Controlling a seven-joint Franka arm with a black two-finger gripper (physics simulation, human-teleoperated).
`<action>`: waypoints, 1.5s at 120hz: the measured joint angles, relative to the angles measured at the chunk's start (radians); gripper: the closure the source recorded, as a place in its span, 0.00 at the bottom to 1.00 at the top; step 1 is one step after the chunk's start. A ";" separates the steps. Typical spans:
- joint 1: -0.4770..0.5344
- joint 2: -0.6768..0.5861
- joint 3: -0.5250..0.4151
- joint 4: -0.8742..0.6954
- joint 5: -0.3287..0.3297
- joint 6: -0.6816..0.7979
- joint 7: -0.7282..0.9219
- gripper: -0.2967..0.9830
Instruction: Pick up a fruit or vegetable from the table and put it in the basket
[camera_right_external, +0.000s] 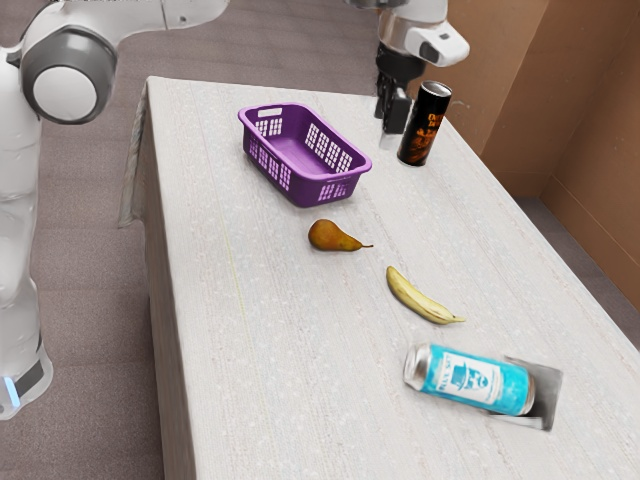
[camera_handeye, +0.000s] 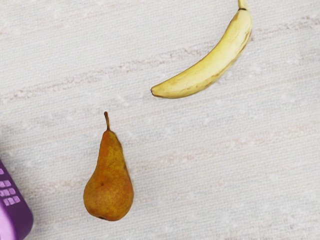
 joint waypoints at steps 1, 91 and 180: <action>-0.002 0.003 -0.002 0.000 0.000 0.003 0.014 0.23; 0.015 0.219 -0.051 -0.277 -0.103 0.455 0.765 0.24; 0.021 0.264 -0.041 -0.297 -0.103 0.553 0.891 0.23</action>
